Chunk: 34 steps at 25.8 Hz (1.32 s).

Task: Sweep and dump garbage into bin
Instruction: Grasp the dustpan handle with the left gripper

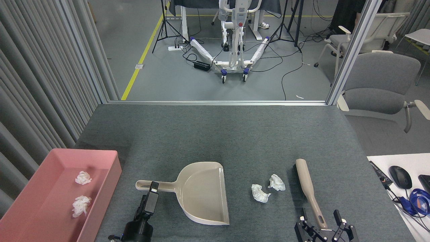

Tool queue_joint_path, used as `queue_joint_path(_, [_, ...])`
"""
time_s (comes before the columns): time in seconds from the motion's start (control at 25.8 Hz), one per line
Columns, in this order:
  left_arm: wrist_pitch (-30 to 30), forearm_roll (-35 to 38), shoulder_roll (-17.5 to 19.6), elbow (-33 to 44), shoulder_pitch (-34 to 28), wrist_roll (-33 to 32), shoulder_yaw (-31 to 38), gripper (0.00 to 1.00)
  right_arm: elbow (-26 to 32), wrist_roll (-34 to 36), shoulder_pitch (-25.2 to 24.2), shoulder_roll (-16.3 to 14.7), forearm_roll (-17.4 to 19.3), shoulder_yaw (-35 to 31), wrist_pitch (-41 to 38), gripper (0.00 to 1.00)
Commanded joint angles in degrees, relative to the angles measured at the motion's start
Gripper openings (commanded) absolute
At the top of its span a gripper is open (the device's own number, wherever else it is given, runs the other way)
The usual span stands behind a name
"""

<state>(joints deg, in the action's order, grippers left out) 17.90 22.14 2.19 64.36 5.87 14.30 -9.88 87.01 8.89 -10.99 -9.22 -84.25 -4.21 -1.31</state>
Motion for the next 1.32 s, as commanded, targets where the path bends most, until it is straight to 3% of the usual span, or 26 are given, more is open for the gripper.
queue_joint_path(0.0, [0.8,0.0,-0.3,-1.3,0.8,-0.3,0.2,0.99,-1.8,0.2,0.0,0.1,0.1,0.0,0.0,0.98])
queue_joint_path(0.39, [1.1,-0.1,-1.0,-4.5,2.9,-0.6,0.5,0.92,-3.1,0.3,0.0,0.5,0.2,0.0,0.2,0.98])
queue_joint_path(0.89, [3.0,-2.0,-1.0,-10.0,6.3,-0.5,0.5,0.92,-4.3,0.3,0.6,0.3,1.0,-0.1,0.3,0.96])
queue_joint_path(1.28, [2.7,-2.1,-1.2,-12.2,7.8,0.3,1.7,0.84,-5.6,1.7,2.1,-0.4,1.1,-0.4,0.3,0.96])
